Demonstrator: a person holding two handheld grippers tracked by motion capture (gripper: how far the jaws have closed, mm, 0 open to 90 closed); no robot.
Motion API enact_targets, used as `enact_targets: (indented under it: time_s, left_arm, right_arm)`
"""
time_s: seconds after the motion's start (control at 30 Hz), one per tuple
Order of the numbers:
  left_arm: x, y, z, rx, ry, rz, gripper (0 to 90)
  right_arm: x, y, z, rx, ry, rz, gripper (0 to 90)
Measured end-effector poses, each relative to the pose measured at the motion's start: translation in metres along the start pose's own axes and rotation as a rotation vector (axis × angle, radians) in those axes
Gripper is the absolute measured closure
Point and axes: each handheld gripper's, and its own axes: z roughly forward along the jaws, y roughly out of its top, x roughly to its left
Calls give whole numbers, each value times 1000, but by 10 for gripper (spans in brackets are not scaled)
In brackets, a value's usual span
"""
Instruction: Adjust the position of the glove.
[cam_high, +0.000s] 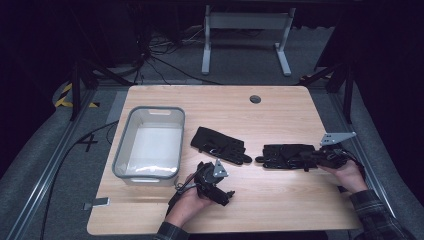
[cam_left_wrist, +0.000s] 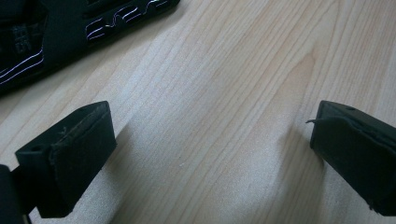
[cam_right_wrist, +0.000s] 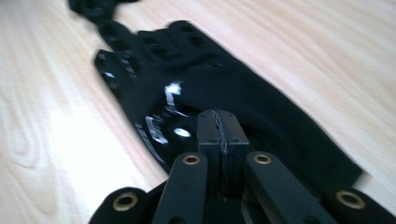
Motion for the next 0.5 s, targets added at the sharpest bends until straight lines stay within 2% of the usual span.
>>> enact_targets:
  time_s: [0.13,0.3,0.5]
  left_arm:
    - [0,0,0,0,0,0,3]
    - [0,0,0,-1,0,0,3]
    - [0,0,0,0,0,-1,3]
  right_arm:
    - [-11,-7,-7,3,-33,26,900]
    - [-21,-17,-7,31,-57,43,900]
    - [-20,-23,-2,84,-55,38,900]
